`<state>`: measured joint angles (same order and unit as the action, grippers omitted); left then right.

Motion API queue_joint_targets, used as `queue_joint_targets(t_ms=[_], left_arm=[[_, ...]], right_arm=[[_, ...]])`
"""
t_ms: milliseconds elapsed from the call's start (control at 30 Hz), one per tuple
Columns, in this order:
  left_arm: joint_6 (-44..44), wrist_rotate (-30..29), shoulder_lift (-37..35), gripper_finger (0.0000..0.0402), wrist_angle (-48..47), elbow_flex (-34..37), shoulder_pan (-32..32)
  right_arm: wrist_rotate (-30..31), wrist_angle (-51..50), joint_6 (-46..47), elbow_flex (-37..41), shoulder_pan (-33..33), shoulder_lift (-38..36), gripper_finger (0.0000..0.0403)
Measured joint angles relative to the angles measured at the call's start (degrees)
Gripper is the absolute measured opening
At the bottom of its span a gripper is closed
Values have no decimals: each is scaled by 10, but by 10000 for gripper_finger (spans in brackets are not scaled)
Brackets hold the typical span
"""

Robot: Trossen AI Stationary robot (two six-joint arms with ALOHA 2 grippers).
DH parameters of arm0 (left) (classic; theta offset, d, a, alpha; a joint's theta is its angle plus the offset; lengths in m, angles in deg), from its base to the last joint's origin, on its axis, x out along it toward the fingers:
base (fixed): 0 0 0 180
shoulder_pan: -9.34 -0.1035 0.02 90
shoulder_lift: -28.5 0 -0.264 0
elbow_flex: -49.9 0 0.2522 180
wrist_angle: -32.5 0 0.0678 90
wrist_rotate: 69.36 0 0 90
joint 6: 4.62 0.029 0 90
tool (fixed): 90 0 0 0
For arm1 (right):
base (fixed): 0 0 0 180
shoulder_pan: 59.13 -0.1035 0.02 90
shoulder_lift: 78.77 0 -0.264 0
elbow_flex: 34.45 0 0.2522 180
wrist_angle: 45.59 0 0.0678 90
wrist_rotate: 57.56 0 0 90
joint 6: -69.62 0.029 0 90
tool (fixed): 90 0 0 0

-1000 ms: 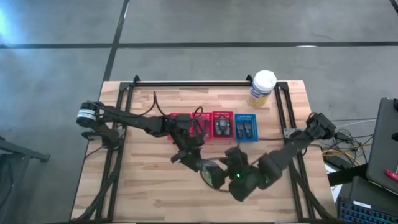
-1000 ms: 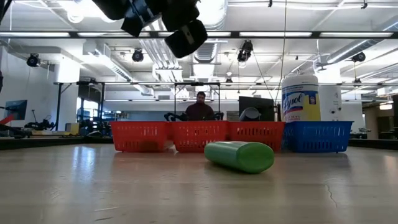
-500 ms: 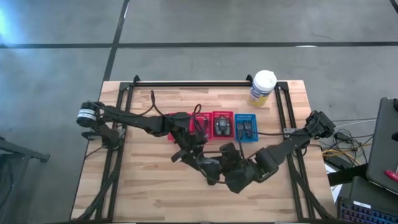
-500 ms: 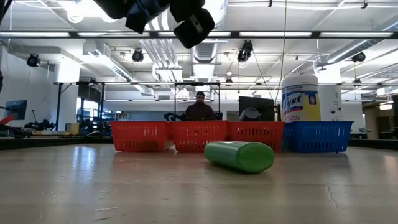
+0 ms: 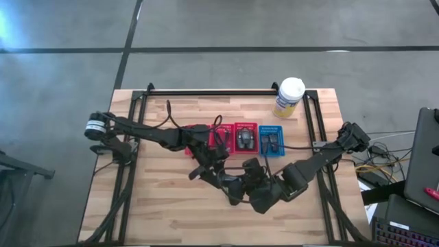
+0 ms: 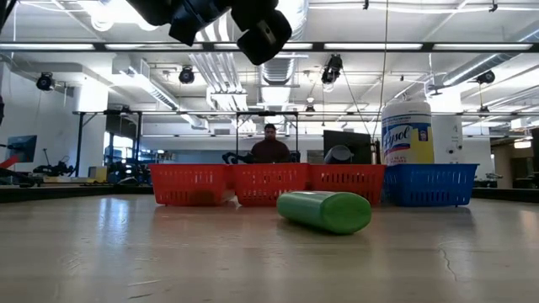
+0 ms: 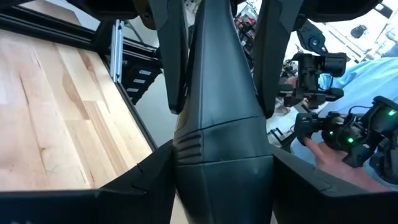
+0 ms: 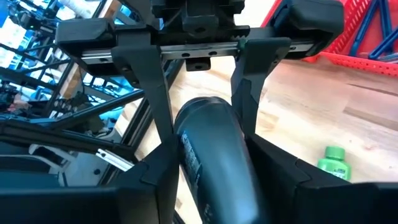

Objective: Pick & Place Travel size toiletries
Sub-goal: Put the gray deodorant into the right red bin

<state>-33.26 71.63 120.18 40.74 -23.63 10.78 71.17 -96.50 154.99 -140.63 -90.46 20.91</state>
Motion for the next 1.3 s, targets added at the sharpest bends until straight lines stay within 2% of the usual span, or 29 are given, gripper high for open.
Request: queue_joint_targets(t_ms=[300,400,467,600,667,767,1000,1200,1300], left_arm=[[22,-72,-11,287,-55,0,-8],[69,-86,-19,311,-130,0,-16],[113,-110,-29,325,-212,0,-25],[213,-211,-52,341,-380,3,-46],[243,-237,-75,344,-417,15,-50],[248,-239,-122,344,-414,40,-48],[230,-323,-221,342,-401,120,-52],[220,-336,-287,342,-384,184,-55],[216,-345,-306,342,-380,209,-56]], right_arm=[[-11,-78,44,0,5,0,150],[-13,-120,57,0,9,1,150],[-11,-162,67,1,14,1,149],[18,-281,127,3,31,2,148],[34,-342,174,8,46,4,148],[36,-398,196,23,82,11,148],[37,-248,59,80,196,20,148],[35,-203,19,123,268,30,148],[8,-143,-19,140,284,32,148]])
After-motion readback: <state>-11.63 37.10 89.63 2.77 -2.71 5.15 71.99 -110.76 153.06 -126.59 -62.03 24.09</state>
